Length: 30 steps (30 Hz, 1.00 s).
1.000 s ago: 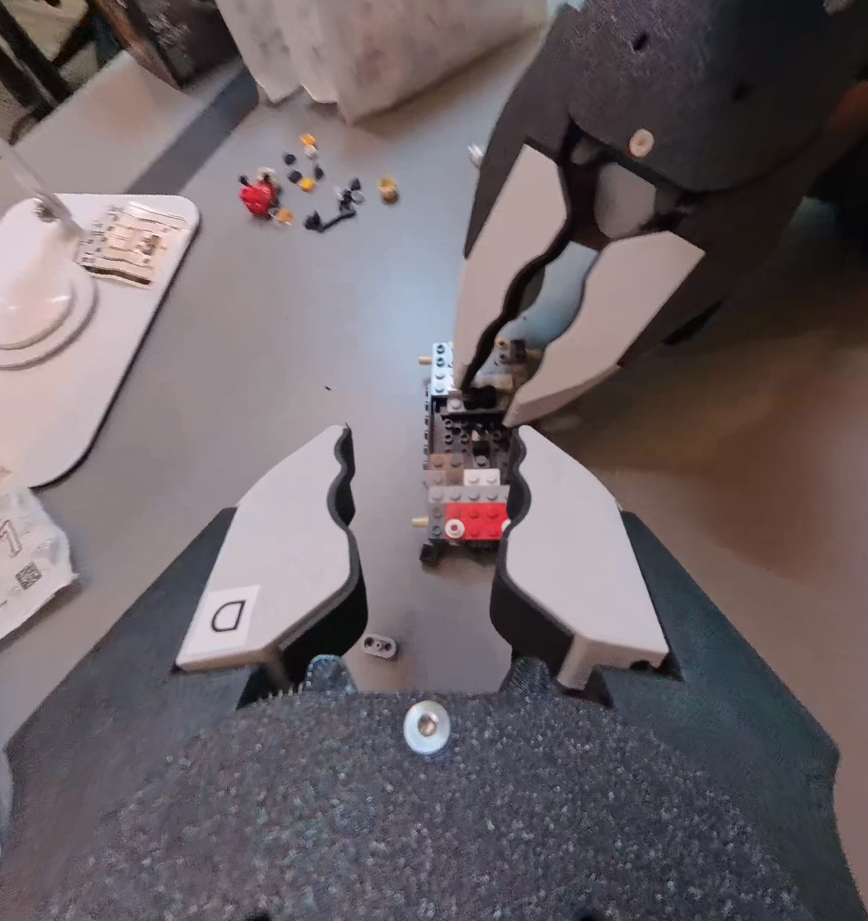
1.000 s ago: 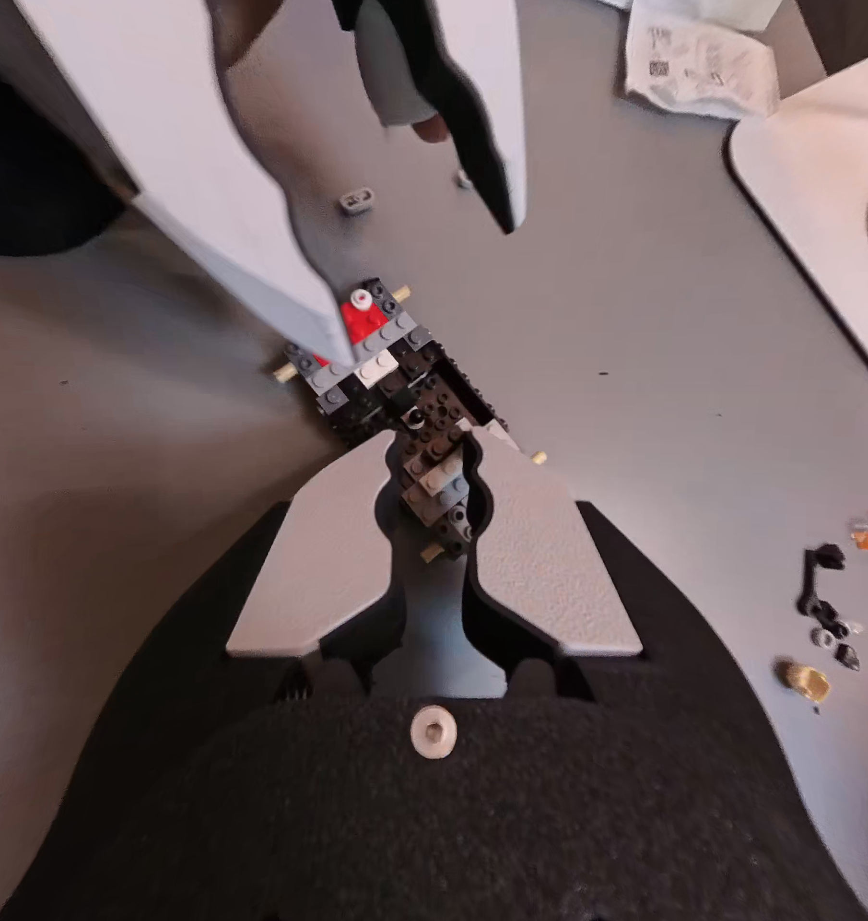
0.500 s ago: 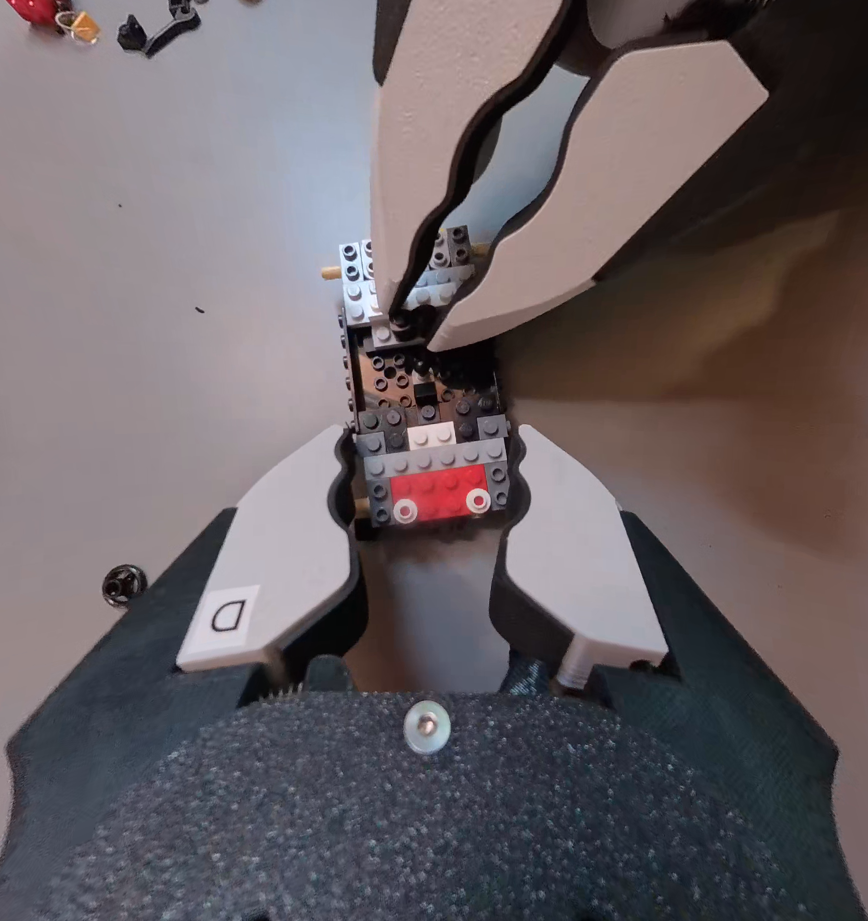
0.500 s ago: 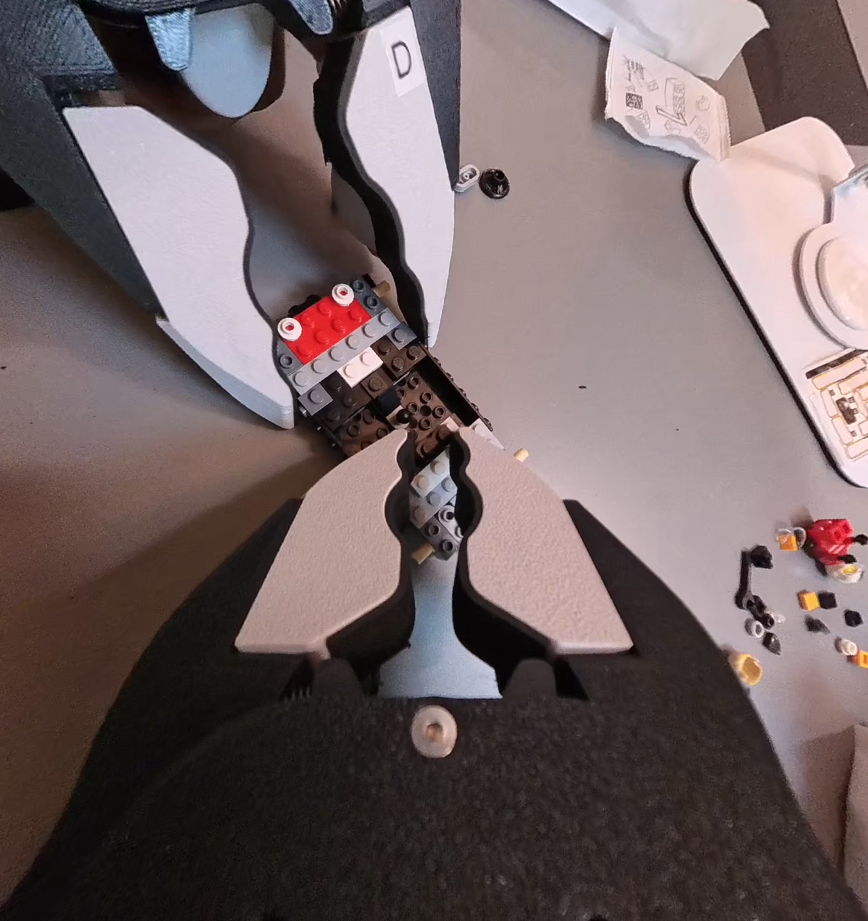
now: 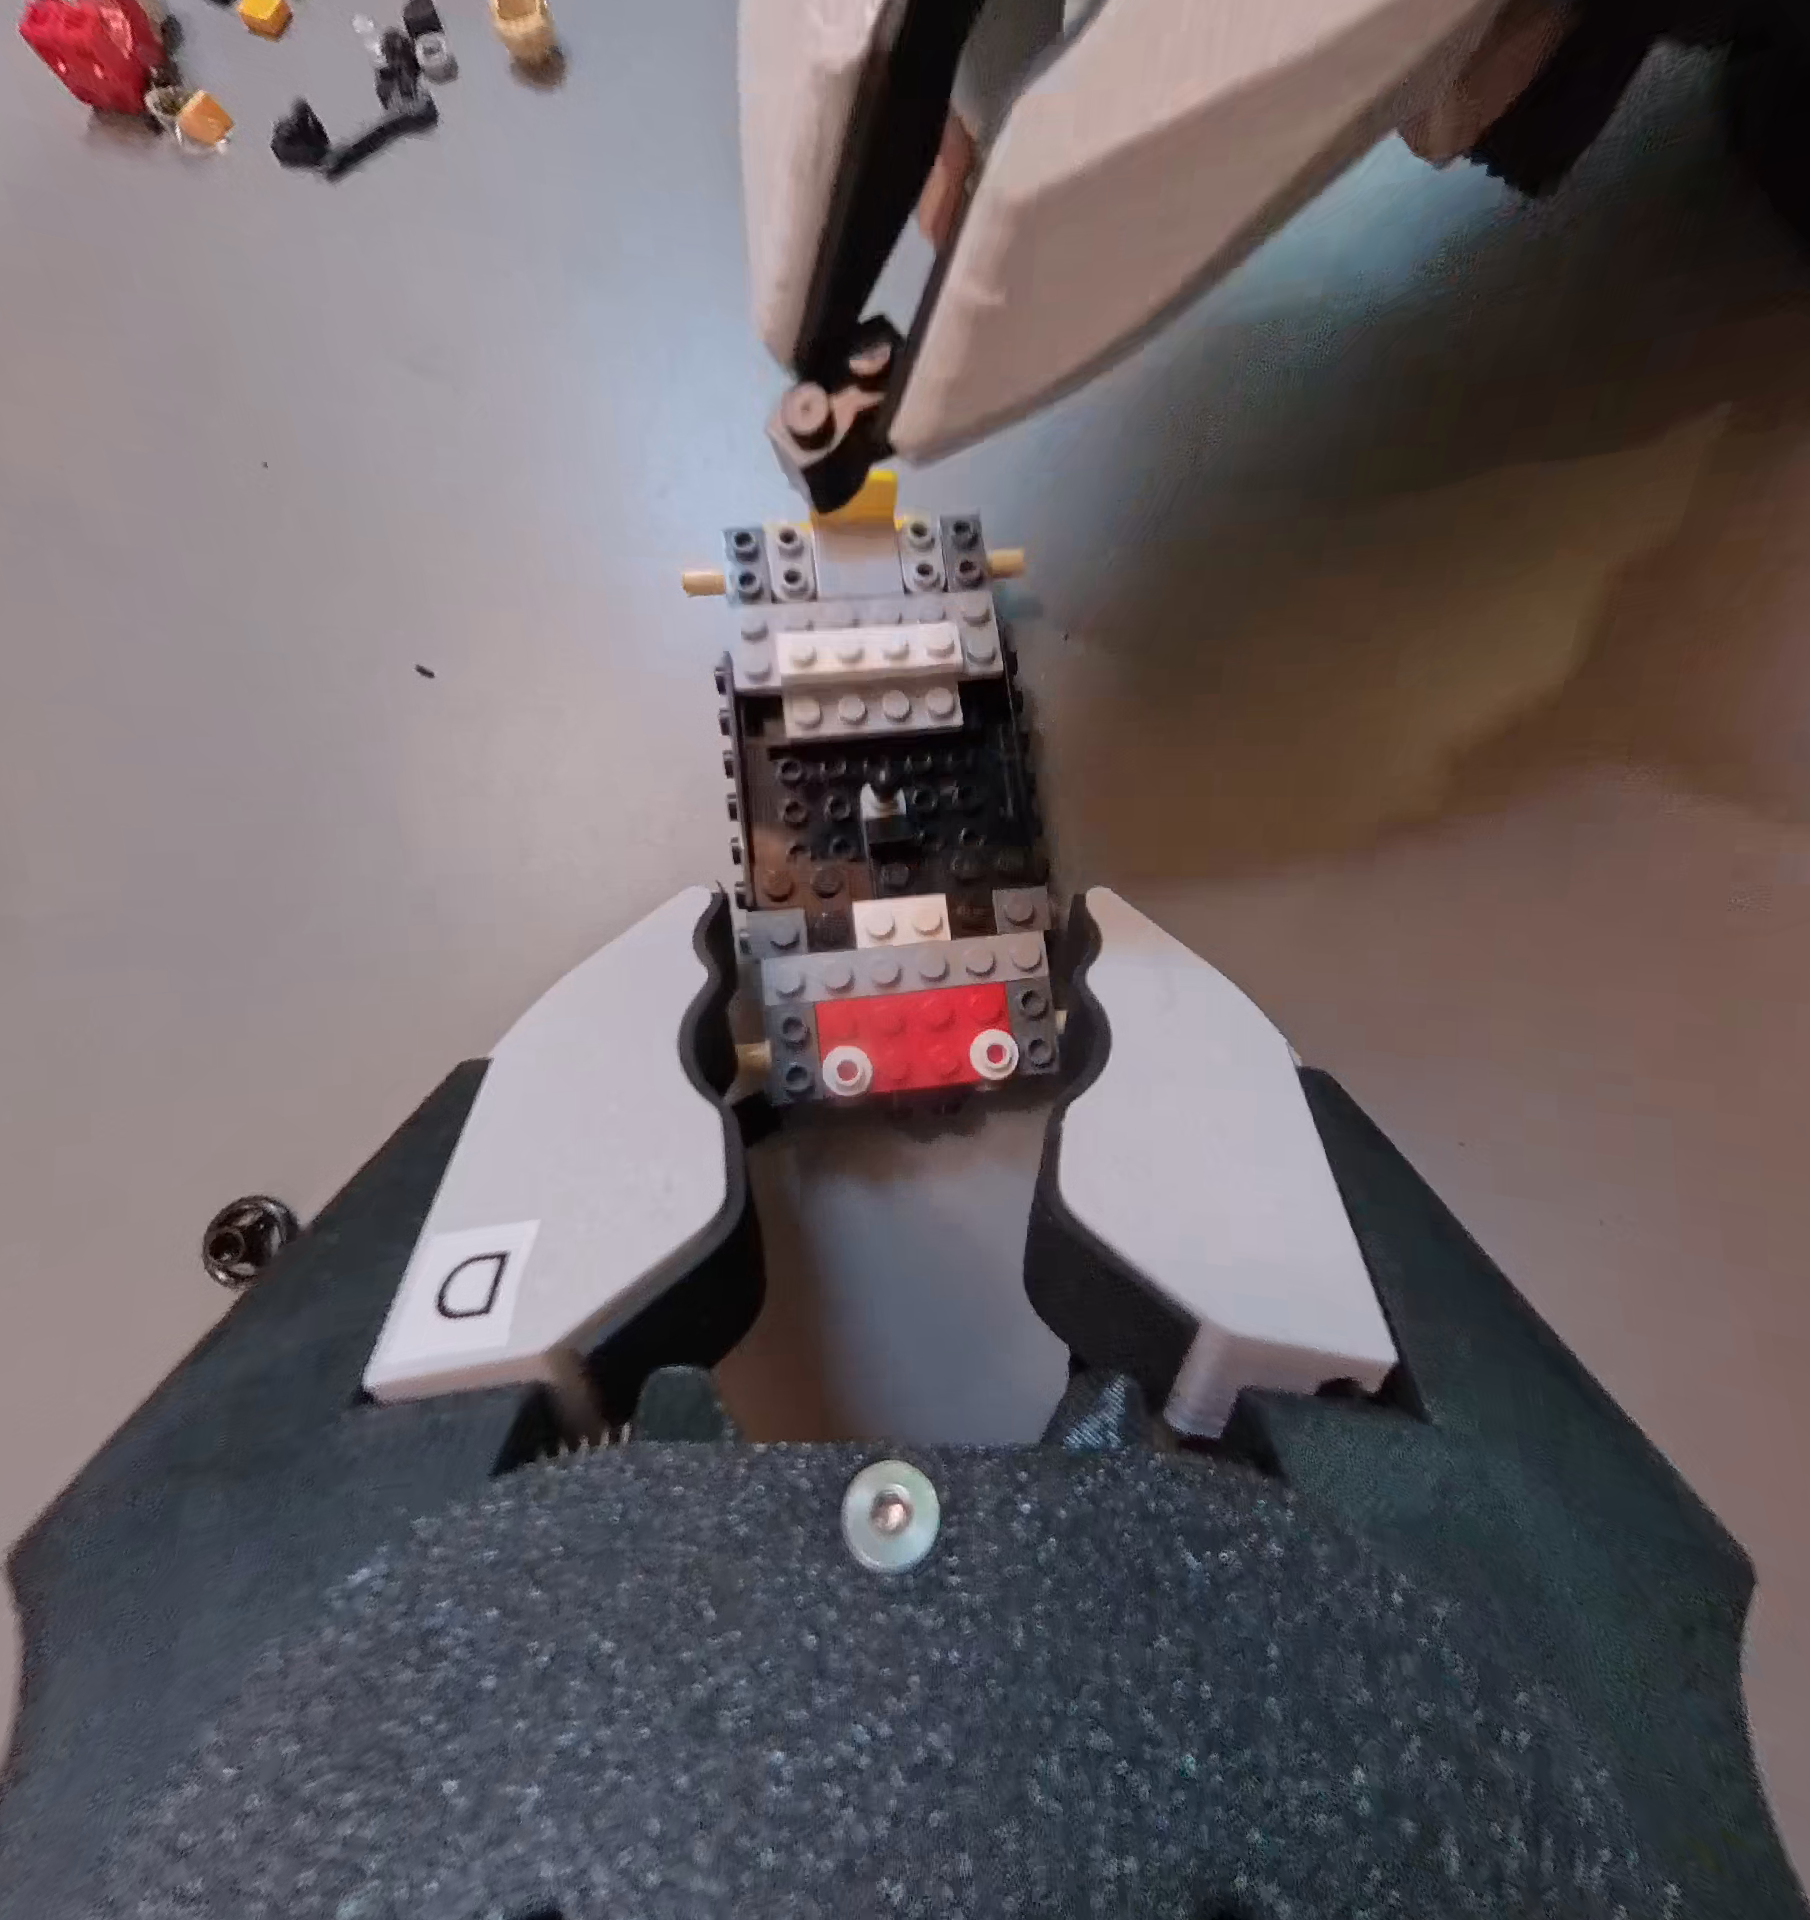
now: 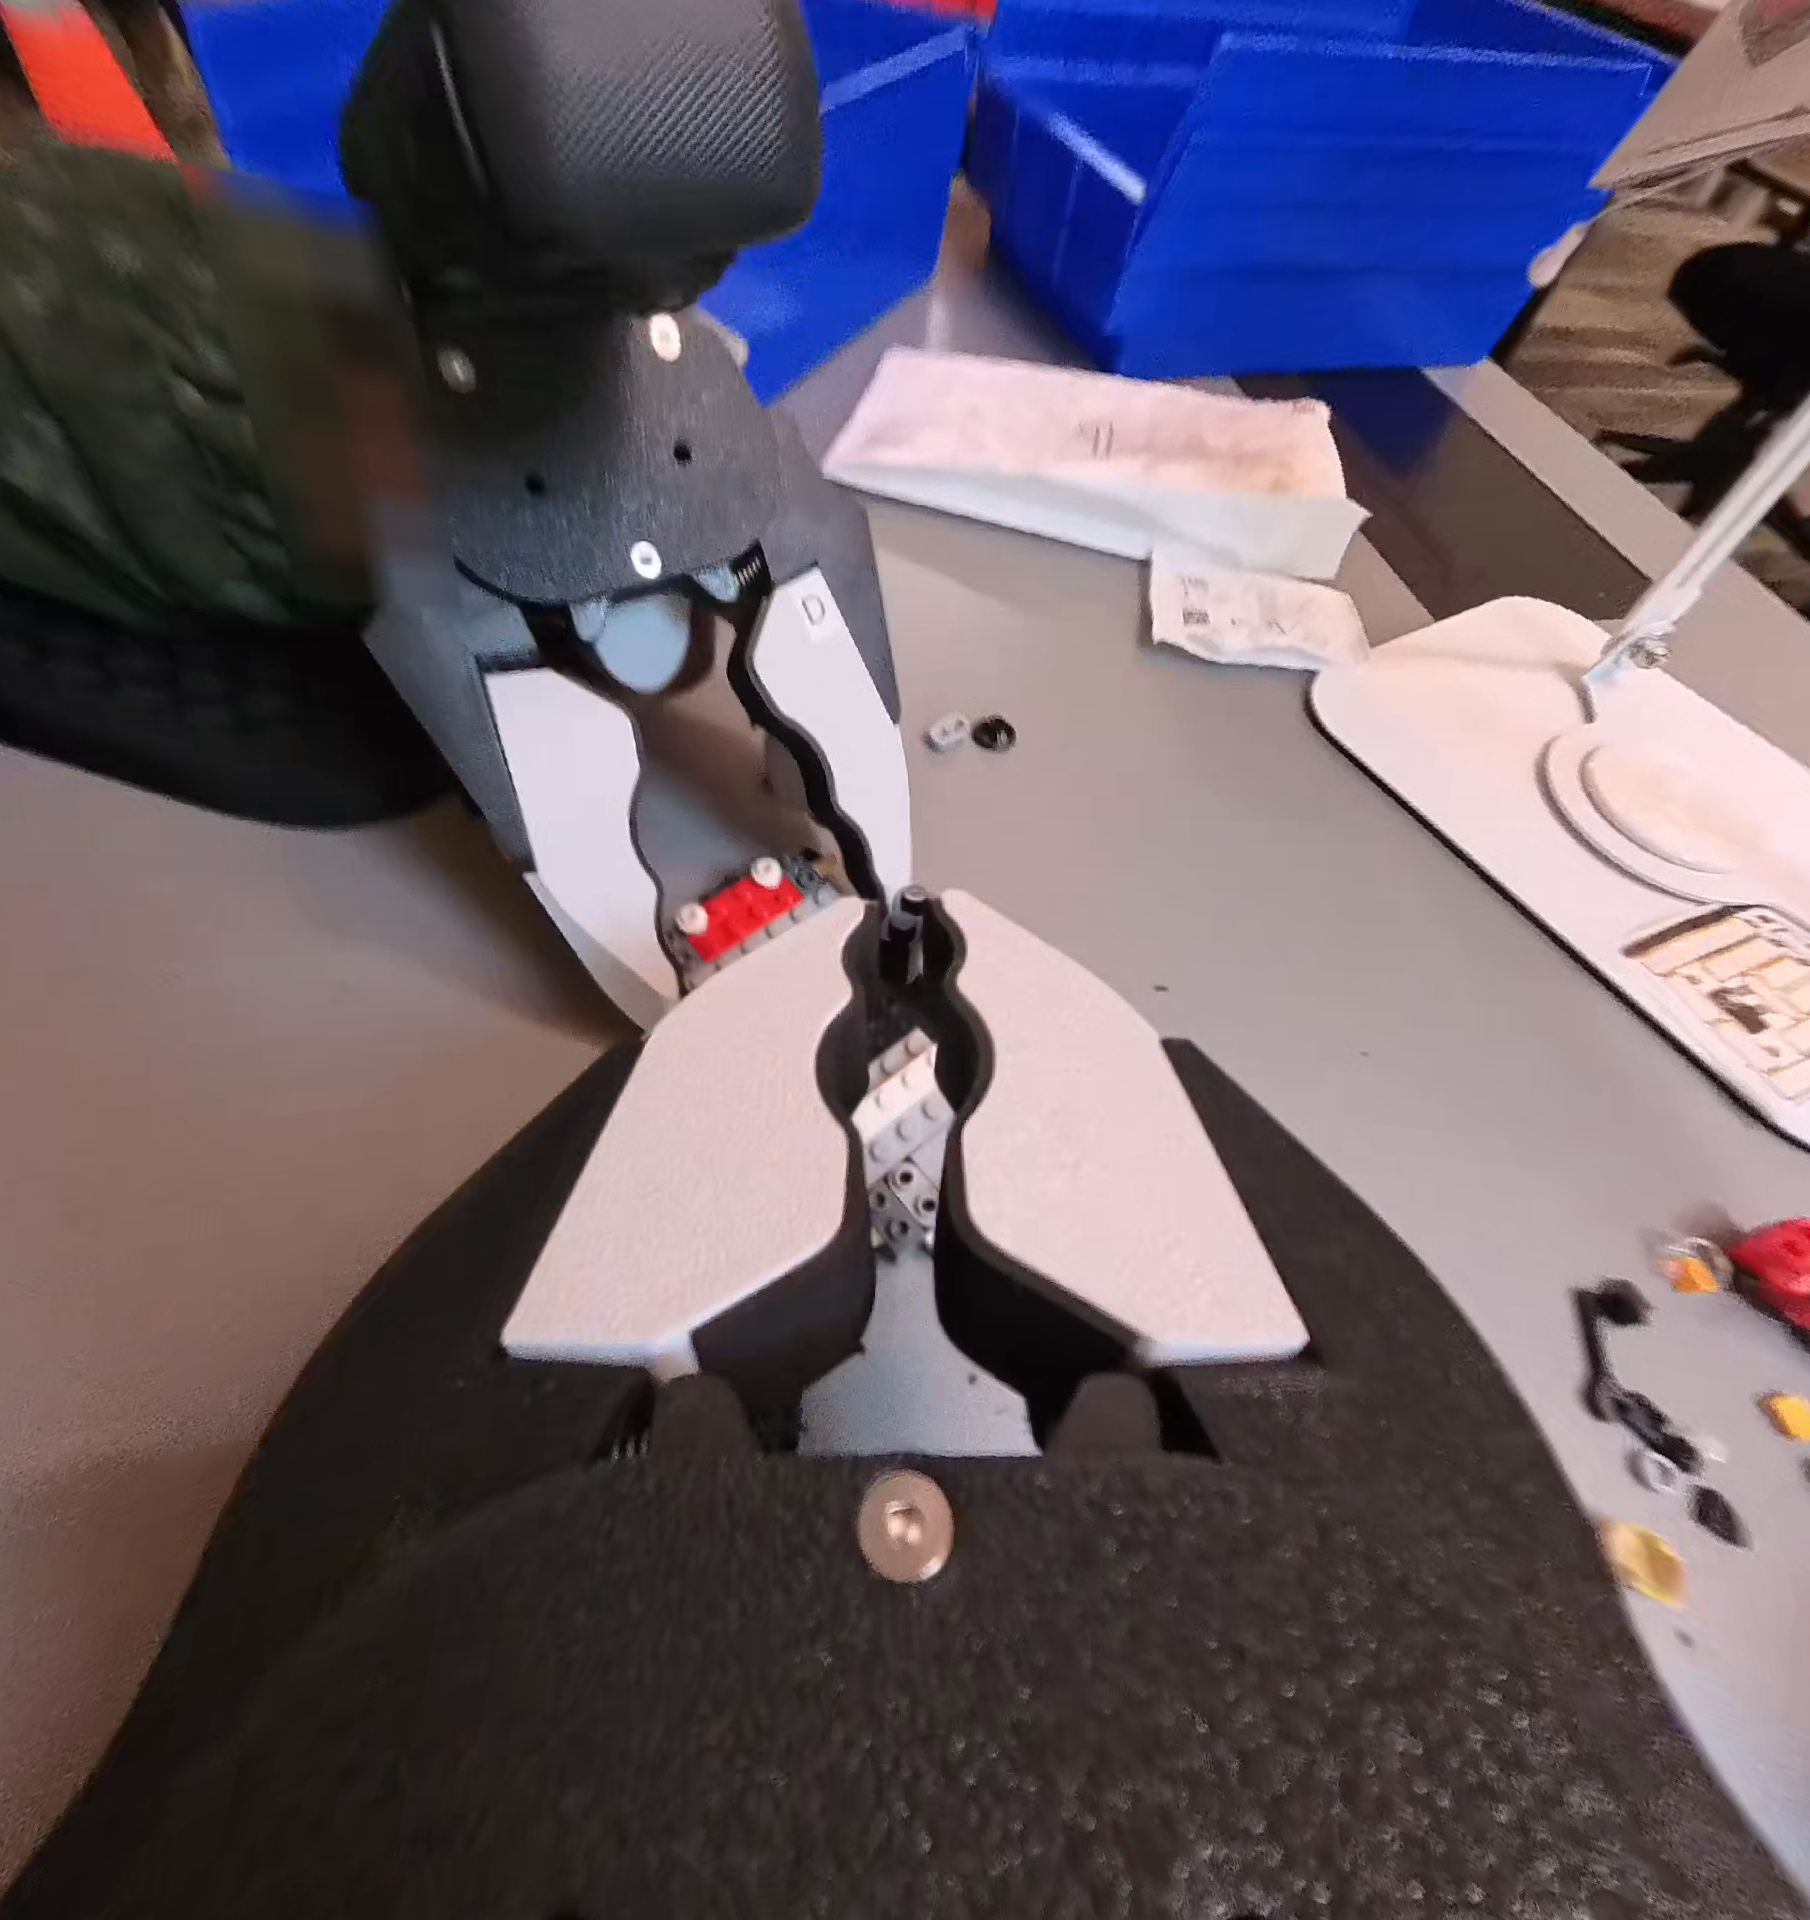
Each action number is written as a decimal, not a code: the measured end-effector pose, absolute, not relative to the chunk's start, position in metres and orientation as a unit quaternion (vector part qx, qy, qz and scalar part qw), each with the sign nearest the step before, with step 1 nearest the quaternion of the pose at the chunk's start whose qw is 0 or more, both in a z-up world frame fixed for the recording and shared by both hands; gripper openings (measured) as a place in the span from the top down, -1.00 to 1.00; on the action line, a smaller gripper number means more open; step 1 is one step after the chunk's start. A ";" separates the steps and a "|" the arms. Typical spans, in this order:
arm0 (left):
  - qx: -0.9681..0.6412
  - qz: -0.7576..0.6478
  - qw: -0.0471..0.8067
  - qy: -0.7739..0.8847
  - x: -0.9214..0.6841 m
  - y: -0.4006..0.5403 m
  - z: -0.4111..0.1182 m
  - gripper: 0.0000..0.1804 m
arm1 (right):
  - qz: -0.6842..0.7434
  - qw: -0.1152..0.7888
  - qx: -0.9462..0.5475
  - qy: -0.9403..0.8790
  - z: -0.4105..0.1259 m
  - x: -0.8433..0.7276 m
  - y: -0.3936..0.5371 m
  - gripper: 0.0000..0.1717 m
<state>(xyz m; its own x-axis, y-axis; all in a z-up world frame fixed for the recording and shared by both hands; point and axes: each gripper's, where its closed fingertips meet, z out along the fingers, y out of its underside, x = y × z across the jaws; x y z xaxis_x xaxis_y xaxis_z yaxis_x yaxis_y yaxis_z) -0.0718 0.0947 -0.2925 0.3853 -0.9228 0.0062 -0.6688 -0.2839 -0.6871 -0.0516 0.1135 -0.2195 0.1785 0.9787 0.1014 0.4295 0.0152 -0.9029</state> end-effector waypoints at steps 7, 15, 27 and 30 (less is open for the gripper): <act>-0.708 -0.298 0.422 0.482 -0.060 0.097 -0.235 0.48 | 0.478 0.419 -0.601 -0.484 -0.193 -0.052 0.104 0.92; -0.645 -0.458 0.422 0.442 -0.048 0.072 -0.193 0.84 | 0.503 0.424 -0.537 -0.527 -0.182 -0.061 0.074 0.92; -0.733 -0.218 0.537 0.356 -0.125 0.136 -0.174 0.92 | 0.186 0.510 -0.681 -0.492 -0.217 -0.034 0.156 0.91; -0.771 -0.061 0.574 0.268 -0.200 0.160 -0.158 0.92 | 0.136 0.507 -0.713 -0.465 -0.227 -0.021 0.172 0.93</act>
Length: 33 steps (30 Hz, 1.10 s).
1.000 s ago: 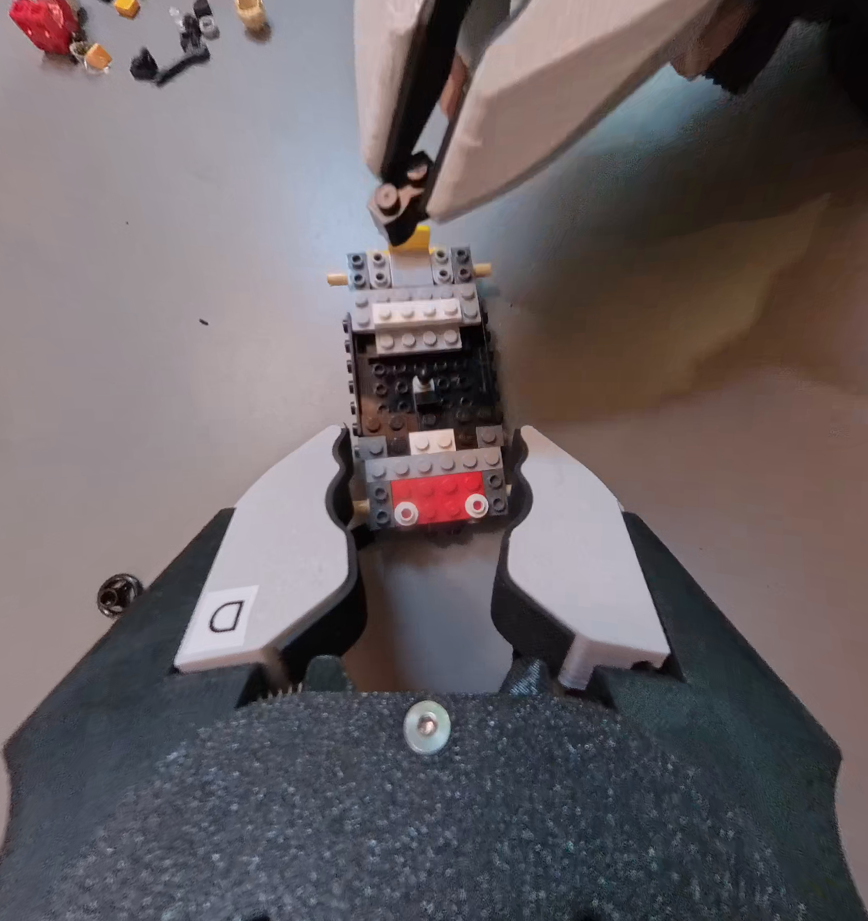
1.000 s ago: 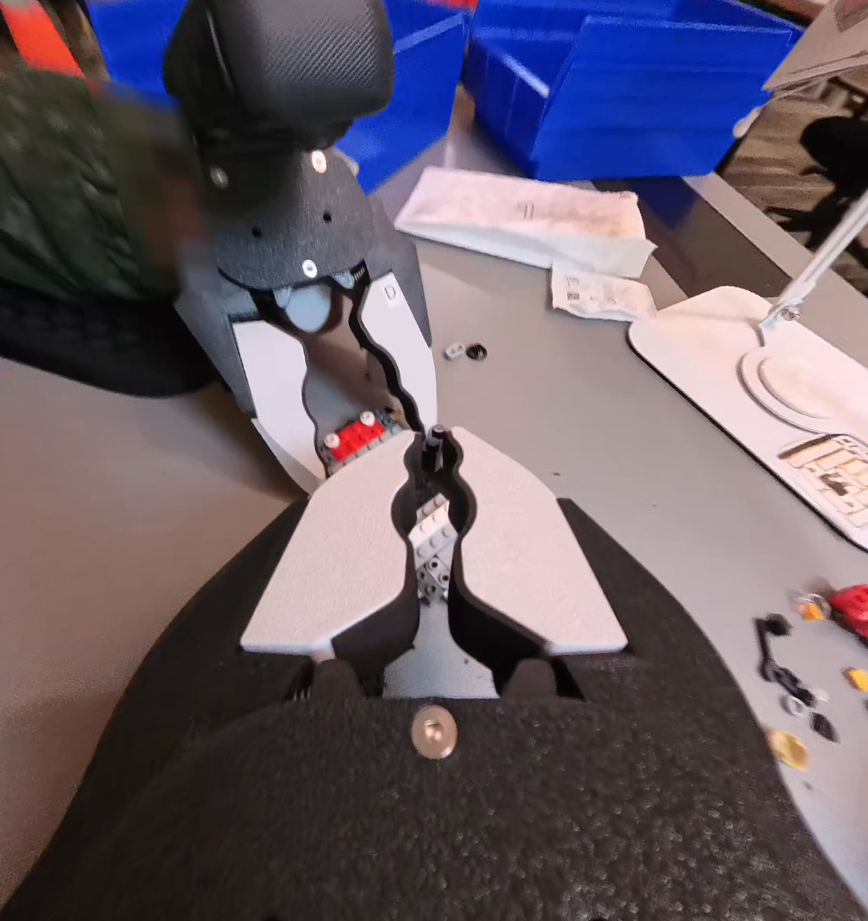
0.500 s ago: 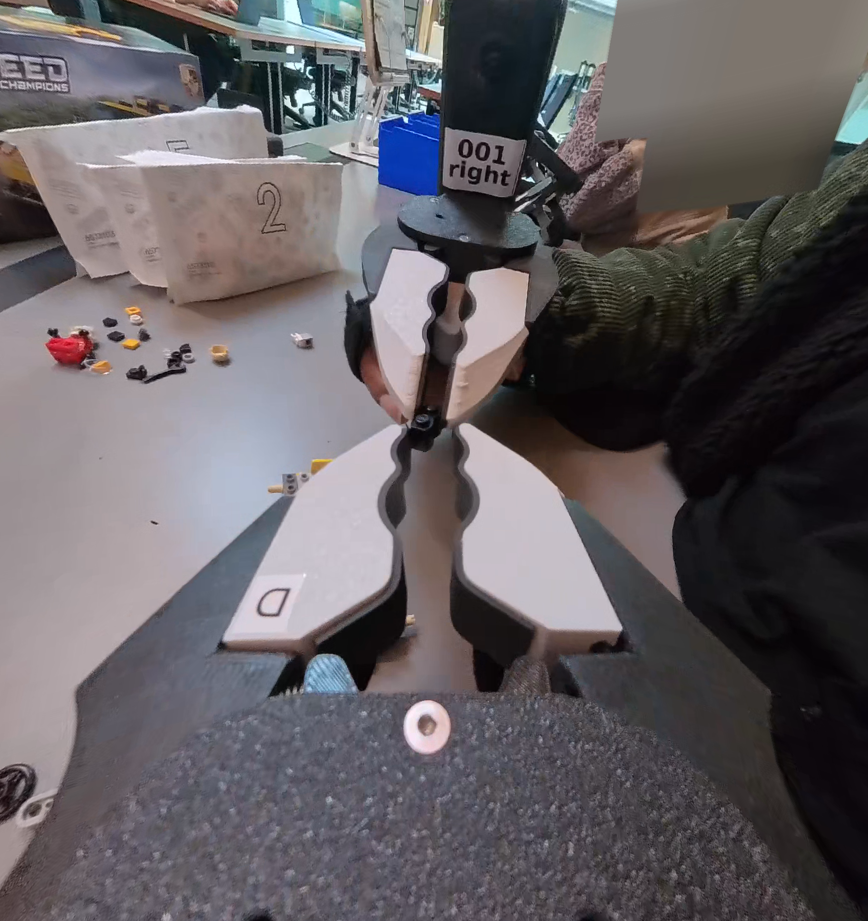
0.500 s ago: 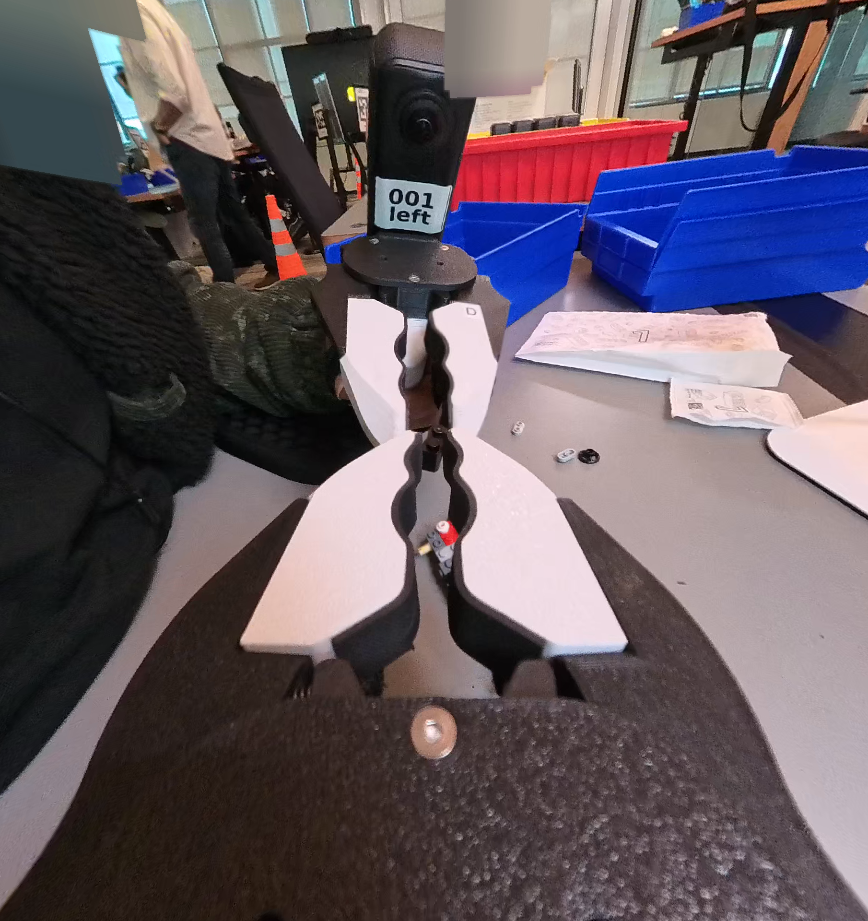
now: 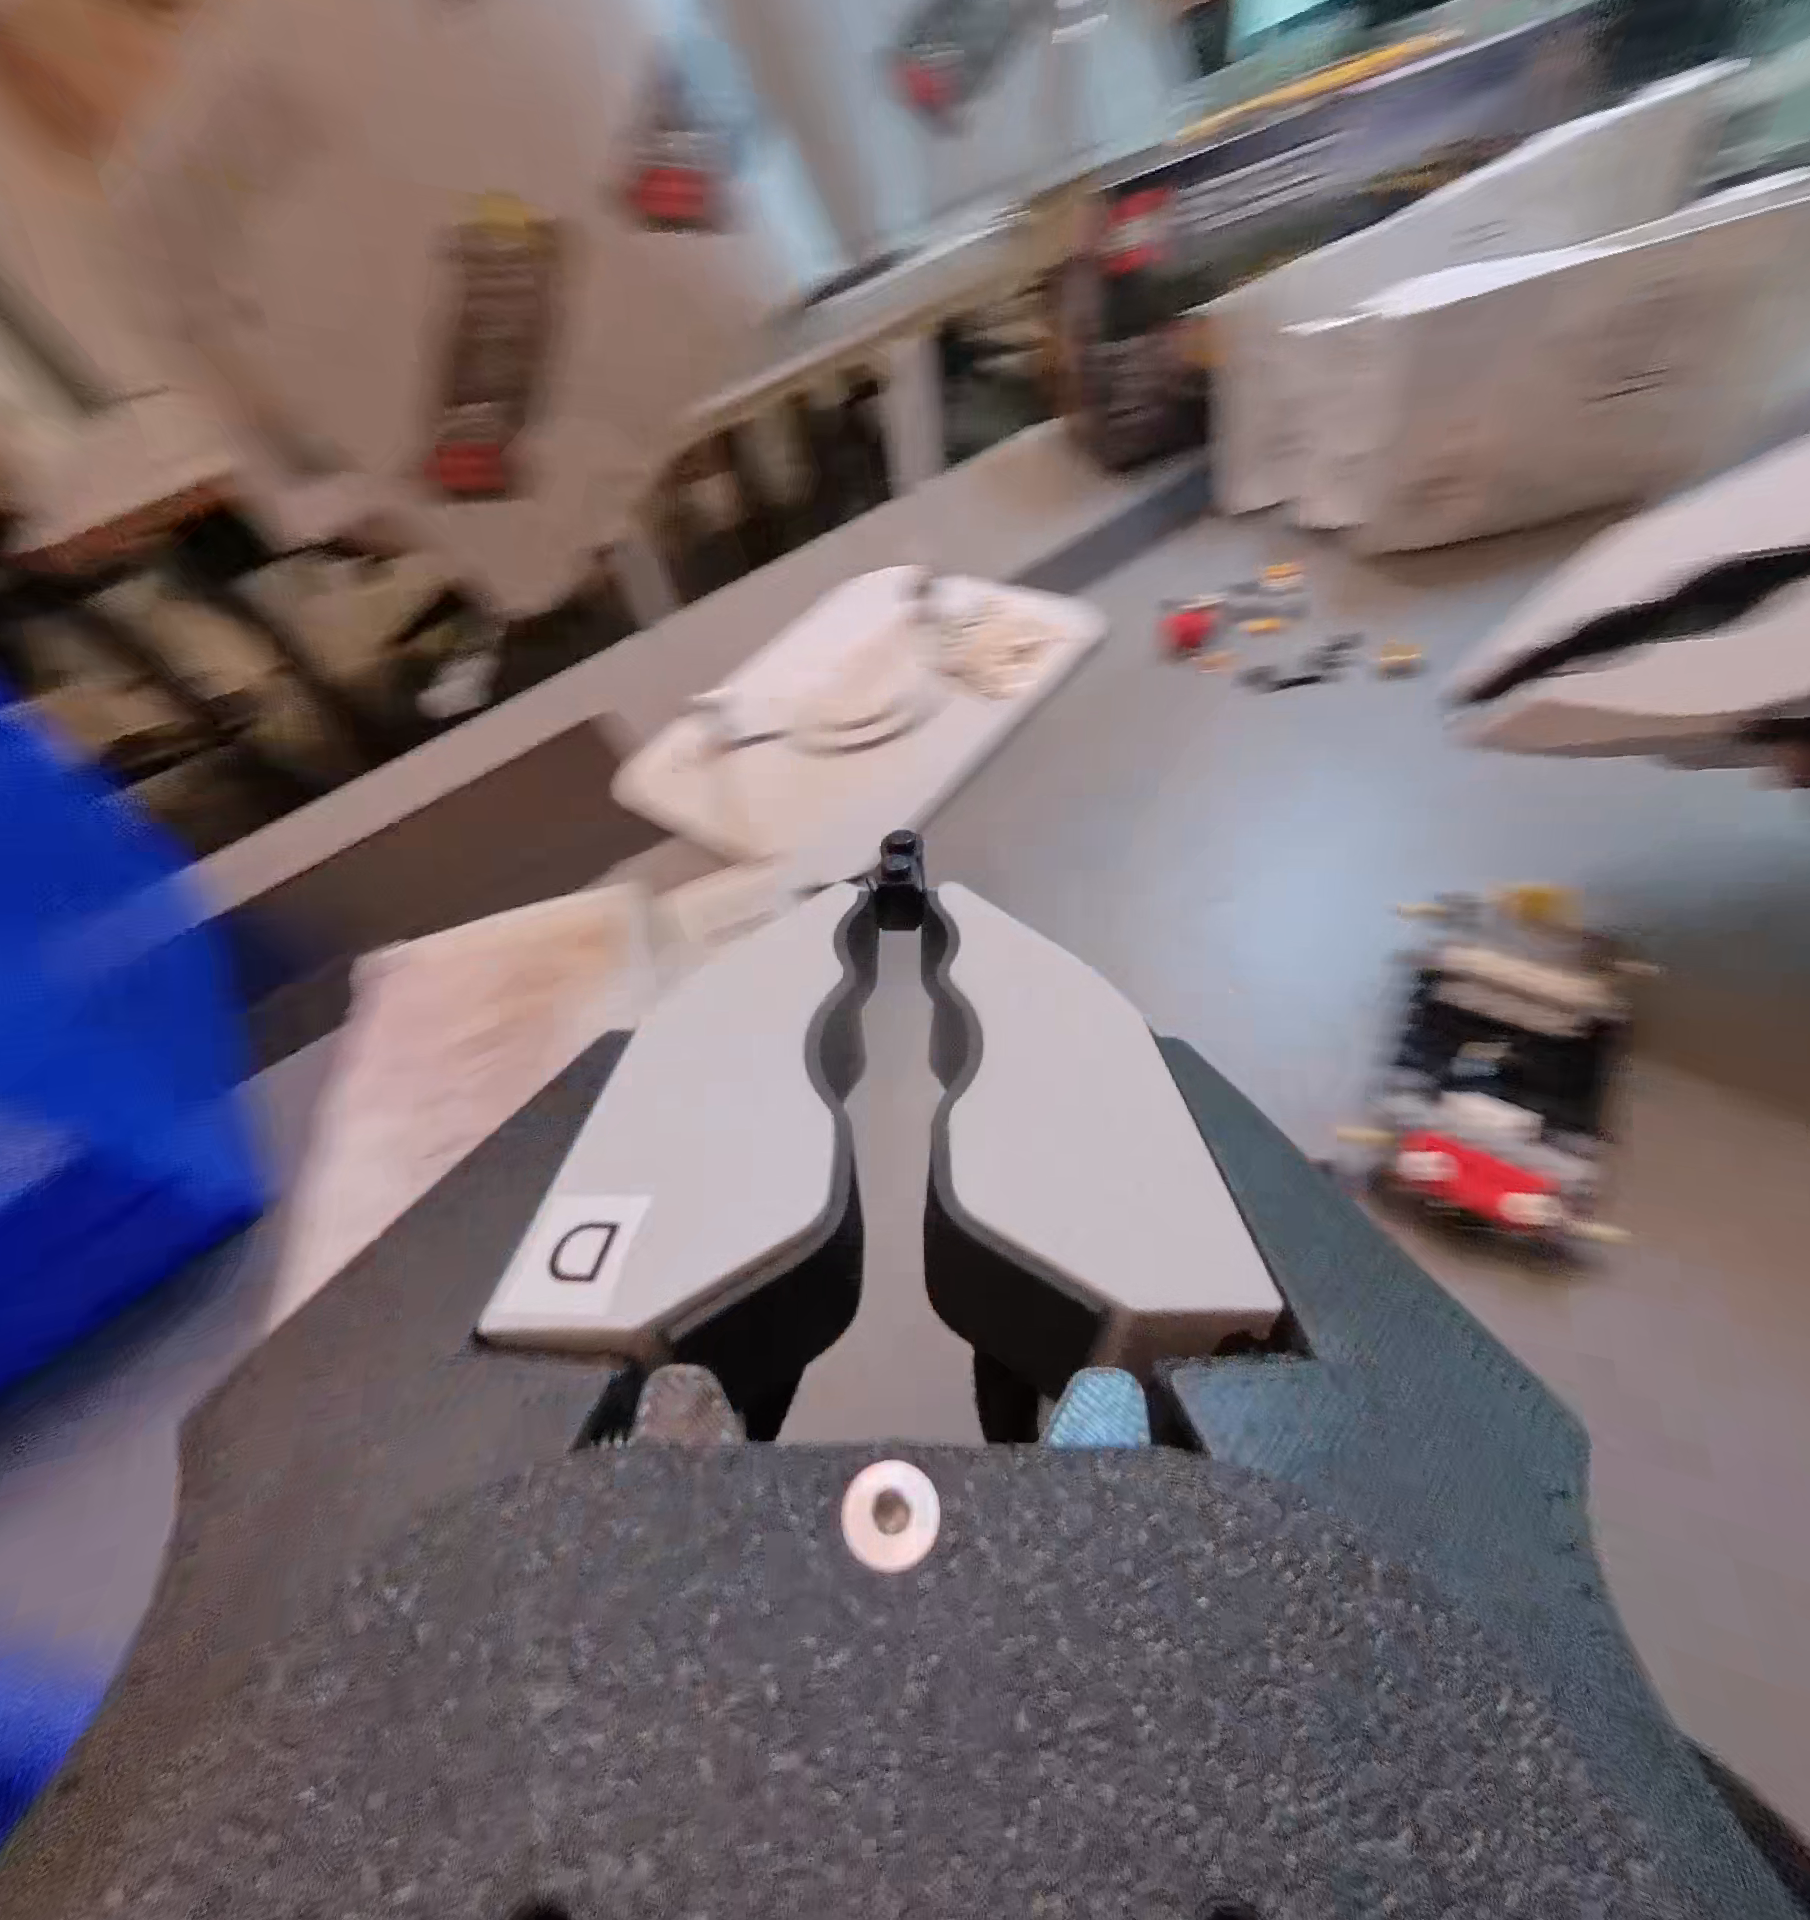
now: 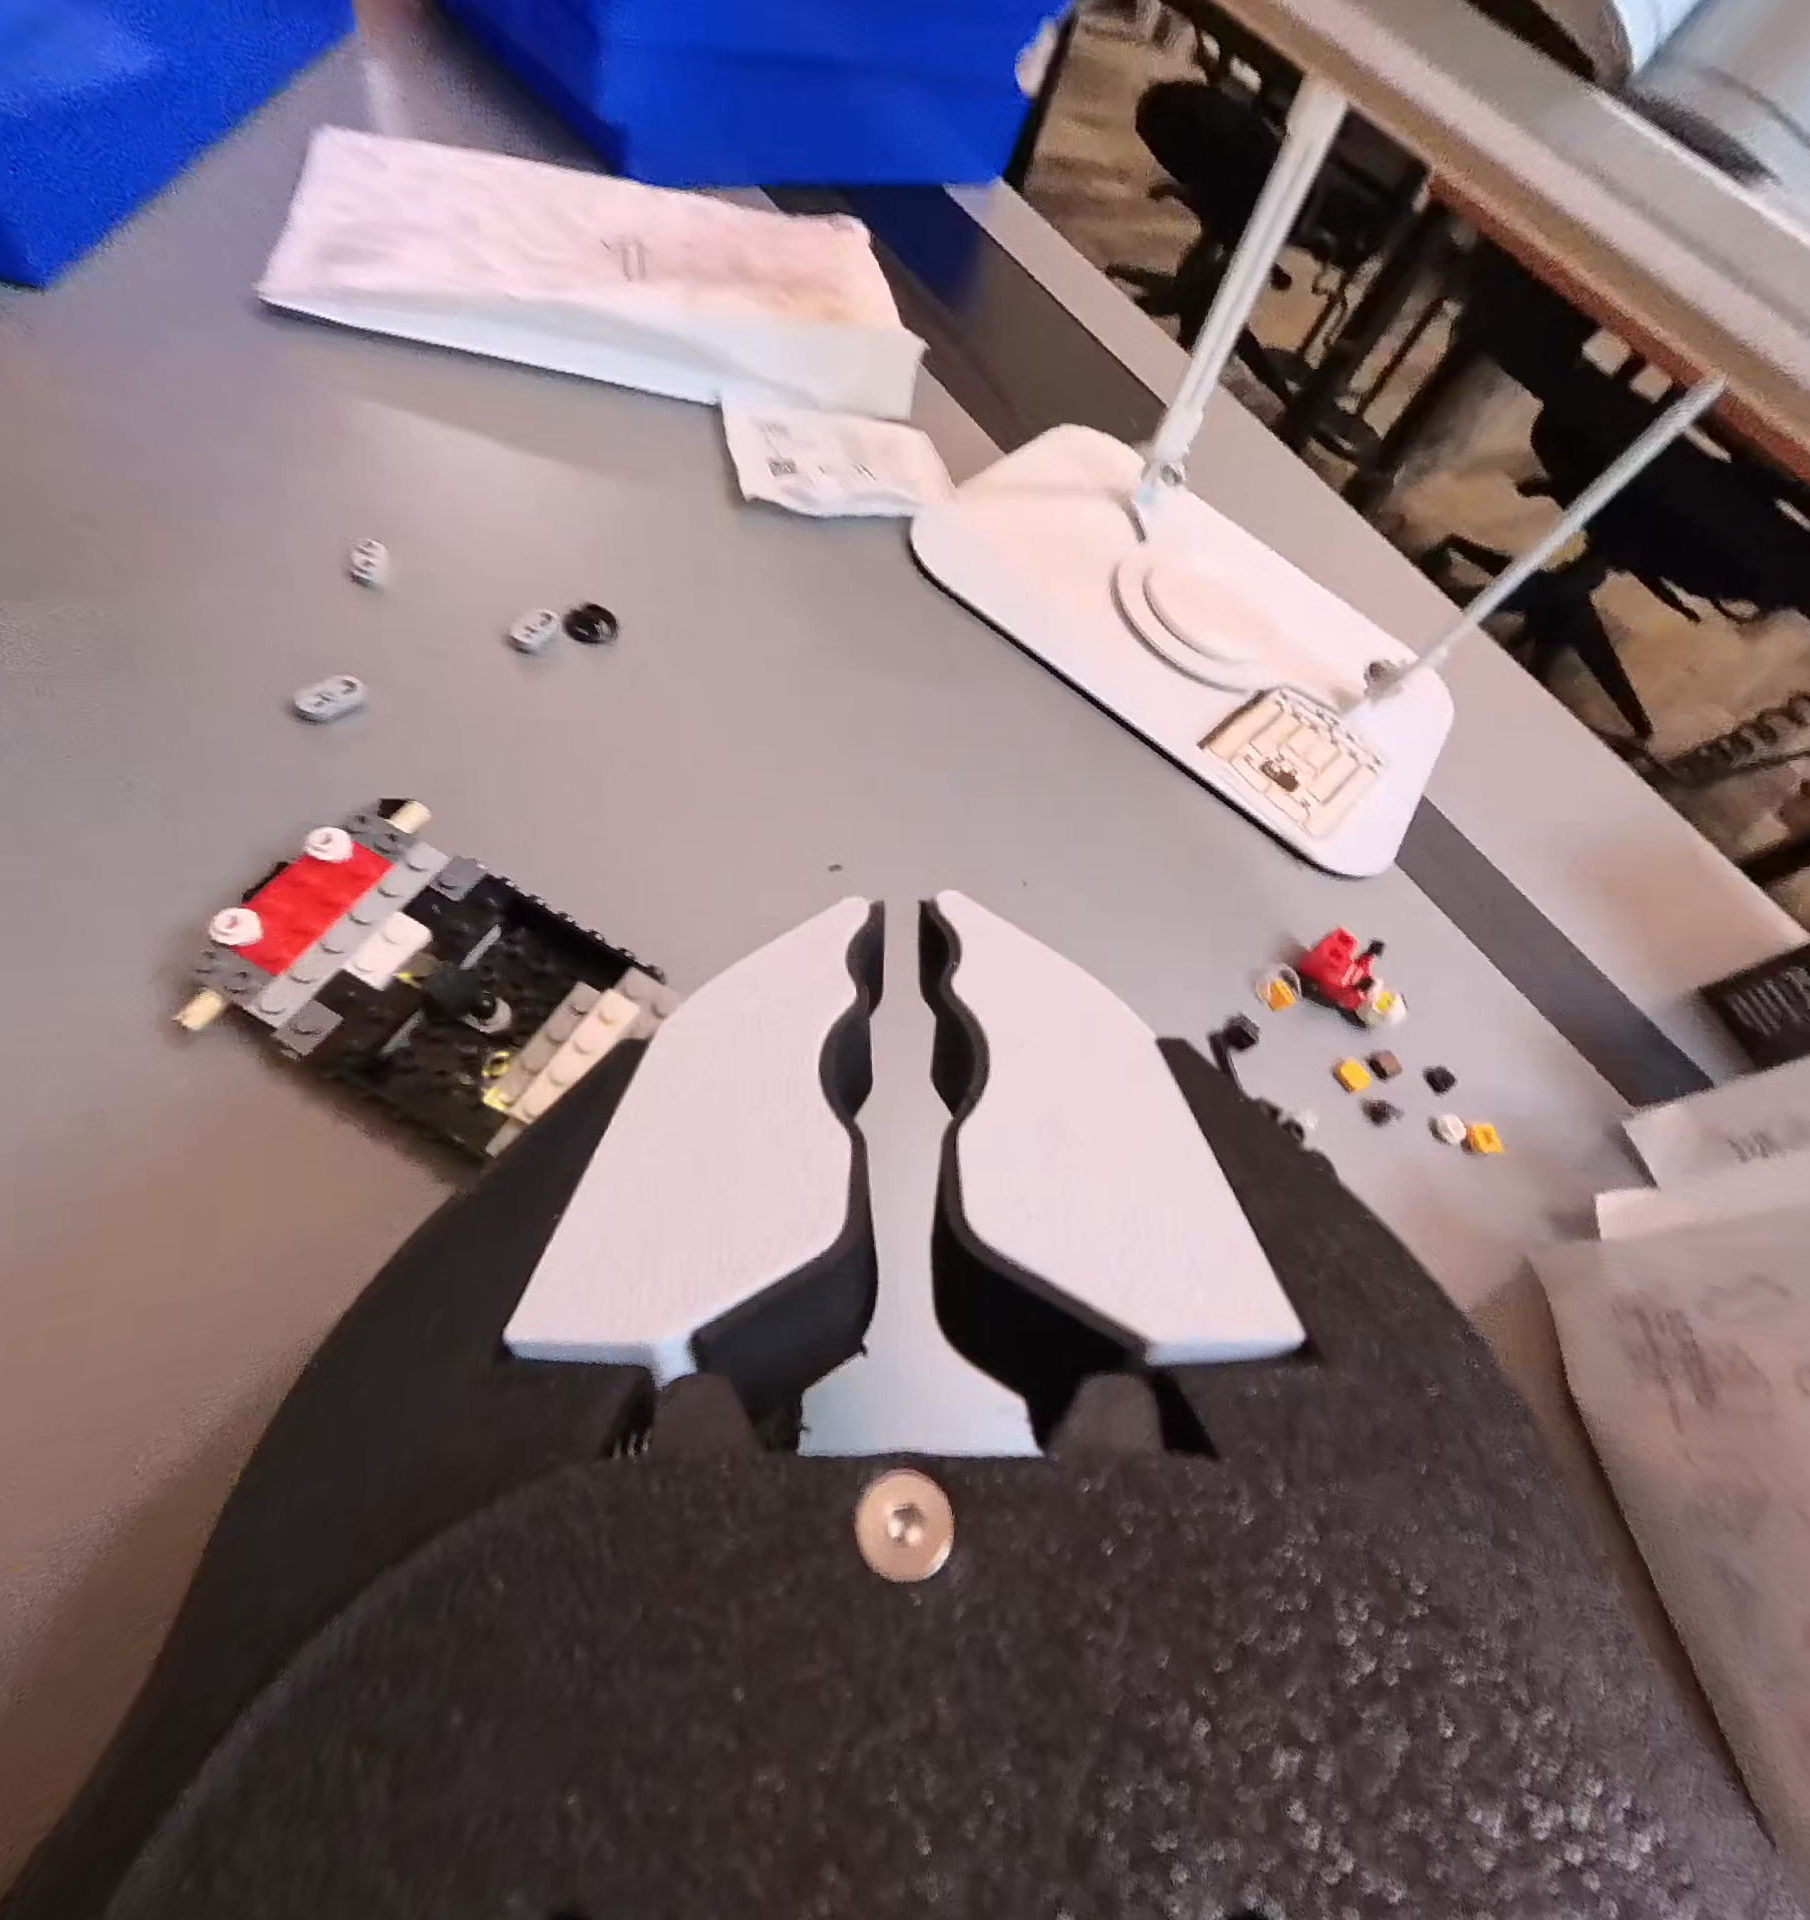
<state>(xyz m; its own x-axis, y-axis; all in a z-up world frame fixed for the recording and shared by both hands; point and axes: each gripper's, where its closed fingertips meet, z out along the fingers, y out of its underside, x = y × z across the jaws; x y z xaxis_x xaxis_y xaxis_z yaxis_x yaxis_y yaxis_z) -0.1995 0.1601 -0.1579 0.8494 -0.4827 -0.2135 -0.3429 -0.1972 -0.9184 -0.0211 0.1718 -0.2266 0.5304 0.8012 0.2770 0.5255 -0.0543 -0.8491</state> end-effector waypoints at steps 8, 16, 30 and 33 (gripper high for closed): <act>-0.873 0.148 0.464 -0.019 -0.409 0.130 -0.177 0.92 | 0.087 0.491 -0.756 -0.425 -0.238 -0.003 0.189 0.94; -0.882 0.181 0.433 -0.038 -0.433 0.121 -0.195 0.49 | 0.086 0.486 -0.762 -0.419 -0.241 -0.002 0.190 0.95; -0.740 -0.090 0.614 0.260 -0.199 0.143 -0.148 0.65 | 0.166 0.470 -0.737 -0.458 -0.224 -0.008 0.172 0.87; -0.721 -0.126 0.612 0.300 -0.163 0.136 -0.156 0.73 | 0.170 0.474 -0.726 -0.468 -0.218 -0.012 0.164 0.85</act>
